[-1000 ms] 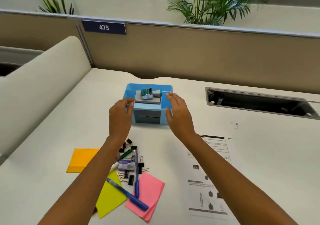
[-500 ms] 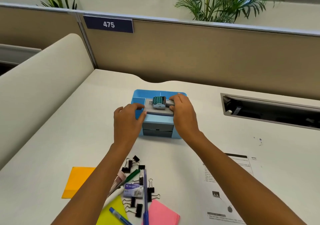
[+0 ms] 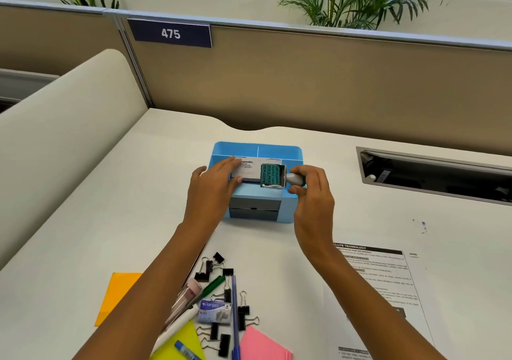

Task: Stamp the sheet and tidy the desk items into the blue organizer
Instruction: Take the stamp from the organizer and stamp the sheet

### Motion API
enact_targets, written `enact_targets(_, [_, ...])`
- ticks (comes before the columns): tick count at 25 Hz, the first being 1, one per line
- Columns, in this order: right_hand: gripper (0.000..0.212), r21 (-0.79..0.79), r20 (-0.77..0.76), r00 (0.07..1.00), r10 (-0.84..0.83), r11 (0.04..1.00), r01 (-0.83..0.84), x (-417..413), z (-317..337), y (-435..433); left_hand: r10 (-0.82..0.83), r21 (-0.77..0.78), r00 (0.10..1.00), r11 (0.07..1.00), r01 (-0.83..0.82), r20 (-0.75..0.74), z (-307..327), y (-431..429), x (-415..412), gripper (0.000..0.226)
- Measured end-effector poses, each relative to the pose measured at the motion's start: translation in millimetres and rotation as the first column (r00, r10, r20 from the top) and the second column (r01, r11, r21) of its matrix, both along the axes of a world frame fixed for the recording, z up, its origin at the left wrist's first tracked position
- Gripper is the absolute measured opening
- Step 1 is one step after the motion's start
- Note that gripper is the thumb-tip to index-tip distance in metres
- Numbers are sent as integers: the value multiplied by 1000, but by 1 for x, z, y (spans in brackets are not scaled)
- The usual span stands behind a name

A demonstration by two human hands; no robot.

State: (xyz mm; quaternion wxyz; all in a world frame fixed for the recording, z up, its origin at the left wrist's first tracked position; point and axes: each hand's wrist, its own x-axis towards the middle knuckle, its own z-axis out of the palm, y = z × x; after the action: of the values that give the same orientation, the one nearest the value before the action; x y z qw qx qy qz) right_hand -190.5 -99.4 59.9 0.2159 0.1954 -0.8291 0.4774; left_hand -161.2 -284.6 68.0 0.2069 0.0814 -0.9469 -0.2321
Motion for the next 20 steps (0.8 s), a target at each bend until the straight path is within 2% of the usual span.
enact_targets(6, [26, -69, -7, 1000, -4, 998, 3, 10, -8, 1, 69, 53, 993, 997, -64, -91, 9, -4, -9, 32])
enact_targets(11, [25, -163, 85, 996, -36, 985, 50, 8, -10, 5, 128, 178, 983, 979, -104, -132, 18, -5, -21, 40])
enact_targets(16, [25, -254, 152, 988, -1, 966, 40, 8, -11, 4, 195, 491, 975, 864, -117, -111, 25, -2, -41, 24])
enact_targets(20, [28, -291, 136, 988, 70, 956, -28, 8, -8, 10, 251, 541, 965, 823, -173, -73, 14, -4, -56, 30])
